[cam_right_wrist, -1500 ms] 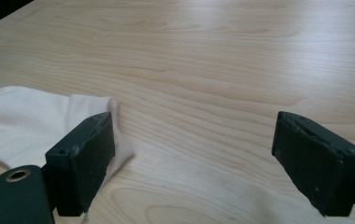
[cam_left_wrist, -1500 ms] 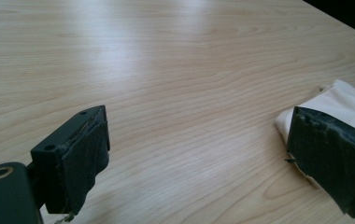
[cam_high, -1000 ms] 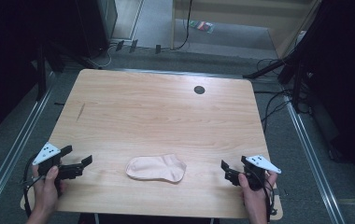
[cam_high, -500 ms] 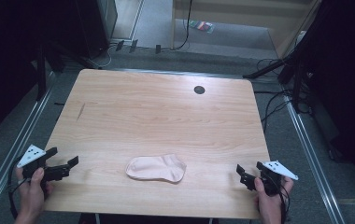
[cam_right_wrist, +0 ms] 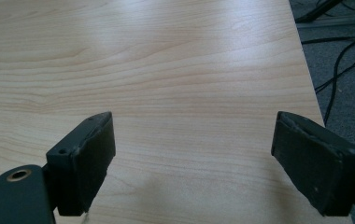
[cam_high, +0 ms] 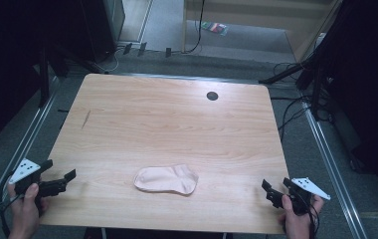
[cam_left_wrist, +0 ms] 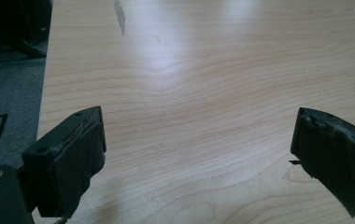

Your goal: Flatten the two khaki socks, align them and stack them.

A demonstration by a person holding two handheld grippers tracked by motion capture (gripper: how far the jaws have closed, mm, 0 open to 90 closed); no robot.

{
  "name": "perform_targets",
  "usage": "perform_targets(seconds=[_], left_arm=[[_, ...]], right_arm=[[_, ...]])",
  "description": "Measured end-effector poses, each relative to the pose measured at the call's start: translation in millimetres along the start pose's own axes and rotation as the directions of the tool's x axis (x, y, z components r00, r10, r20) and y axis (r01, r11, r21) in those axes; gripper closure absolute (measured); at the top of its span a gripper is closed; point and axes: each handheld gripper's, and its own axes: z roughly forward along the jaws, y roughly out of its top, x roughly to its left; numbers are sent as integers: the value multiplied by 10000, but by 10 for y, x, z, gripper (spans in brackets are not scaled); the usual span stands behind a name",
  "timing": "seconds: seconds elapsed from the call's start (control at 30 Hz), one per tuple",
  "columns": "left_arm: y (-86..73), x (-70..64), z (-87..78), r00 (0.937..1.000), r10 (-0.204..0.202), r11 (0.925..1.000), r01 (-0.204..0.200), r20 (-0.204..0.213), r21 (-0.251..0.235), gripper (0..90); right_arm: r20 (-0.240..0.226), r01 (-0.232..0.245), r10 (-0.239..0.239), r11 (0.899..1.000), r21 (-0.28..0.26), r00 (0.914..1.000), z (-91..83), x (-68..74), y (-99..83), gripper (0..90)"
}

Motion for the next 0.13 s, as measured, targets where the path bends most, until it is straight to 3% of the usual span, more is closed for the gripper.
perform_targets(seconds=[0.13], left_arm=[[7, -12, 14, 9999, 102, 9999, -102, 9, 72, 42]], right_arm=[[-3, -89, 89, 10000, -9, 10000, 1, -7, 1, 137]])
